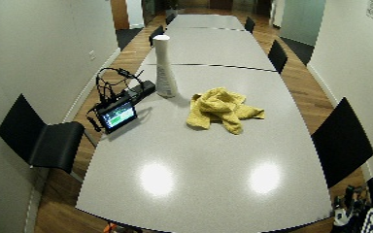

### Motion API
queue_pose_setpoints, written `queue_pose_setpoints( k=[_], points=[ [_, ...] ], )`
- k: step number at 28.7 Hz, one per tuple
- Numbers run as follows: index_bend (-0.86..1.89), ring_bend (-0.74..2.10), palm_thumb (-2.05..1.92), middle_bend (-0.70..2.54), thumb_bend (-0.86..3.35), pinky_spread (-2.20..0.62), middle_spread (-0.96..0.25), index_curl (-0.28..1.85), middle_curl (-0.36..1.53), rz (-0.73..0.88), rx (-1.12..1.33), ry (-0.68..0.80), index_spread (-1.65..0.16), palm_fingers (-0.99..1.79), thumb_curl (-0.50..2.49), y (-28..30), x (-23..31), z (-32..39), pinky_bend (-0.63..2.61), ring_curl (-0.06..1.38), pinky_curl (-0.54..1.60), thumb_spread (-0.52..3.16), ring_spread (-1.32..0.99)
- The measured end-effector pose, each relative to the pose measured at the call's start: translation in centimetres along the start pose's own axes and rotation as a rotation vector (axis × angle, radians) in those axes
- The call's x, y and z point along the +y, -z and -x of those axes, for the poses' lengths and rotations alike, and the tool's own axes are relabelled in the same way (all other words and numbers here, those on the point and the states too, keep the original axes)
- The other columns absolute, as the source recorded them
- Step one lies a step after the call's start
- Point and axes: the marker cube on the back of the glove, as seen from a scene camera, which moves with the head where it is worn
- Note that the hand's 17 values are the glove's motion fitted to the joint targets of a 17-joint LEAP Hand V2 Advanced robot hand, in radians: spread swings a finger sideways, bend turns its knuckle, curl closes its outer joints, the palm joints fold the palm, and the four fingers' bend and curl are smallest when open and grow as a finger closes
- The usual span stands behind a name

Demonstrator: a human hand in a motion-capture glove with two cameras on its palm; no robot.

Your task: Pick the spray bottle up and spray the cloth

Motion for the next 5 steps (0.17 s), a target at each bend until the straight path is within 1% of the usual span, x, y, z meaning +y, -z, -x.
queue_pose_setpoints(
  k=[1,2,5],
  points=[
    [0.19,0.38,1.22,0.21,0.05,0.09,0.04,0.40,0.43,-0.010,0.110,0.018,-0.25,0.59,0.64,0.2,0.3,-1.3,0.25,0.41,0.35,1.16,-0.01],
    [0.18,0.38,1.24,0.20,0.07,0.09,0.04,0.40,0.43,-0.014,0.168,0.028,-0.25,0.58,0.64,0.3,0.5,-2.0,0.25,0.42,0.35,1.17,-0.01],
    [0.17,0.37,1.25,0.19,0.09,0.09,0.05,0.40,0.43,-0.016,0.201,0.034,-0.25,0.58,0.65,0.3,0.6,-2.4,0.24,0.41,0.35,1.20,0.00]
  ],
)
